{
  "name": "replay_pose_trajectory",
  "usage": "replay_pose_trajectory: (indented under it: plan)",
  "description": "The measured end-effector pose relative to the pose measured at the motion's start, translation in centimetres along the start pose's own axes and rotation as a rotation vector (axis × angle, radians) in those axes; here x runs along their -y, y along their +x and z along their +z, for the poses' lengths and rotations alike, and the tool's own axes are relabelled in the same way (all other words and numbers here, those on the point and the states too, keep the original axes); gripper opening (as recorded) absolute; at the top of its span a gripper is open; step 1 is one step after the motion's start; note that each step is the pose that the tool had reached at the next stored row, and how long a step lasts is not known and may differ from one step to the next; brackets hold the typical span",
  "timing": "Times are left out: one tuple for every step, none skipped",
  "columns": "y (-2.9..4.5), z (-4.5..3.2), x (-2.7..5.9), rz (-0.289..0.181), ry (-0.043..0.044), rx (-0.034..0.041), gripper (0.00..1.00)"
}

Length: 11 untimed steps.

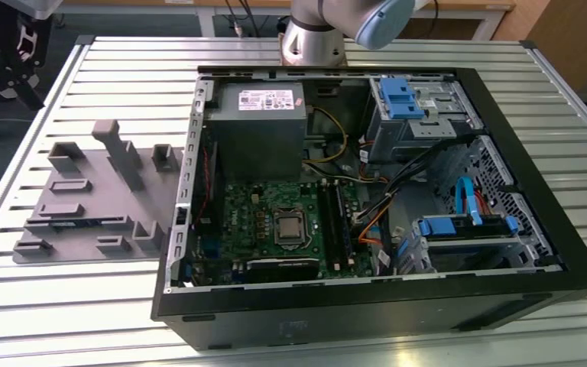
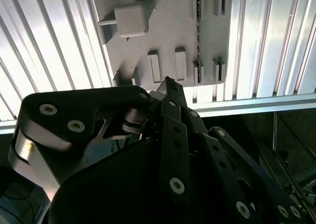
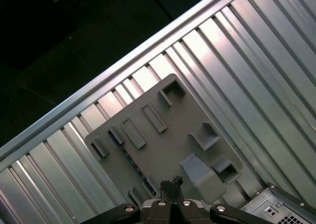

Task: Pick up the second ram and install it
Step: 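Pick up the second ram and move it above second insertion slot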

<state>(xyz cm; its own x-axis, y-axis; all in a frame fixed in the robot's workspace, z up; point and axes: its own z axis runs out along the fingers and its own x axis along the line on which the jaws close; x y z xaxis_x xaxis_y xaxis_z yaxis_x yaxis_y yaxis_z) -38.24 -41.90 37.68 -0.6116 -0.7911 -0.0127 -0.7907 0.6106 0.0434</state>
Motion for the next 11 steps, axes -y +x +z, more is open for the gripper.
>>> replay_pose_trajectory:
  plan:
    - [0.00,0.00,0.00,0.000,0.0000,0.0000,0.11]
    - [0.00,0.00,0.00,0.000,0.0000,0.0000,0.11]
    - [0.00,0.00,0.00,0.000,0.0000,0.0000,0.11]
    - [0.00,0.00,0.00,0.000,0.0000,0.0000,0.11]
    - [0.00,0.00,0.00,0.000,0.0000,0.0000,0.11]
    - [0.00,0.00,0.00,0.000,-0.0001,0.0000,0.11]
    - [0.01,0.00,-0.01,0.000,-0.0008,-0.0006,0.11]
    - [0.01,0.01,-0.01,0.000,-0.0025,-0.0017,0.11]
    - [0.00,0.00,0.00,0.000,-0.0063,-0.0048,0.11]
    - [0.00,0.00,0.00,0.000,-0.0100,-0.0077,0.11]
    - [0.00,0.01,0.00,-0.002,-0.0112,-0.0087,0.11]
